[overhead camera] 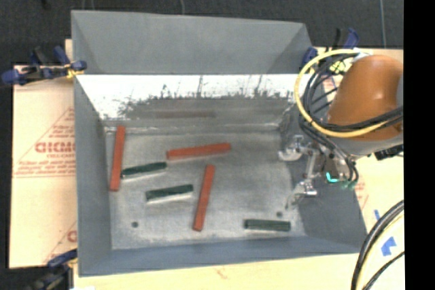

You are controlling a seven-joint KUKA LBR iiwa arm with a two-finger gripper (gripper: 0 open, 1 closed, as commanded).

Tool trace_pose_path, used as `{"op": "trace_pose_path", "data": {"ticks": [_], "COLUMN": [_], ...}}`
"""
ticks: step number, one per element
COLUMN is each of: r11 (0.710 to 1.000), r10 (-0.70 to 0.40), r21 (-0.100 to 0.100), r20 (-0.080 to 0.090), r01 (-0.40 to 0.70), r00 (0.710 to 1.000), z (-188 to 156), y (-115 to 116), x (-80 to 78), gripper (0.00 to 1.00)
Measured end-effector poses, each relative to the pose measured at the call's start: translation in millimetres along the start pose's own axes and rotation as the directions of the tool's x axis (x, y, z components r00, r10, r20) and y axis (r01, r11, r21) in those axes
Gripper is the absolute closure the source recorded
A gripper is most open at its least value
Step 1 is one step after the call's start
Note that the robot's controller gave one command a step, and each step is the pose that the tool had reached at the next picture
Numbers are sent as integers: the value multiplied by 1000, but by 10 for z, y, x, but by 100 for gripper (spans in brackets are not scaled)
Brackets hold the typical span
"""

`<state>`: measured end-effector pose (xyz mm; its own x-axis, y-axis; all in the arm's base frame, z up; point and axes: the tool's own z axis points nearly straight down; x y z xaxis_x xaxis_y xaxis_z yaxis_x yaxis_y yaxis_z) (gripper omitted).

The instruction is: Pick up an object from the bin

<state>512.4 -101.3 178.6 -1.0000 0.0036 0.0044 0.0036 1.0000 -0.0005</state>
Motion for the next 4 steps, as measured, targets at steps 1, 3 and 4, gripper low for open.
{"op": "trace_pose_path", "data": {"ticks": [1,3,4], "r11": [1000,994,994], "r10": [-3,-112,-113], "r21": [1,-3,-3], "r20": [8,-2,-2], "r01": [3,112,113], "r00": [1000,994,994], "z": [-43,1016,1016], "y": [3,-163,-163], "x": [-18,371,371], "gripper": [0,100,100]}}
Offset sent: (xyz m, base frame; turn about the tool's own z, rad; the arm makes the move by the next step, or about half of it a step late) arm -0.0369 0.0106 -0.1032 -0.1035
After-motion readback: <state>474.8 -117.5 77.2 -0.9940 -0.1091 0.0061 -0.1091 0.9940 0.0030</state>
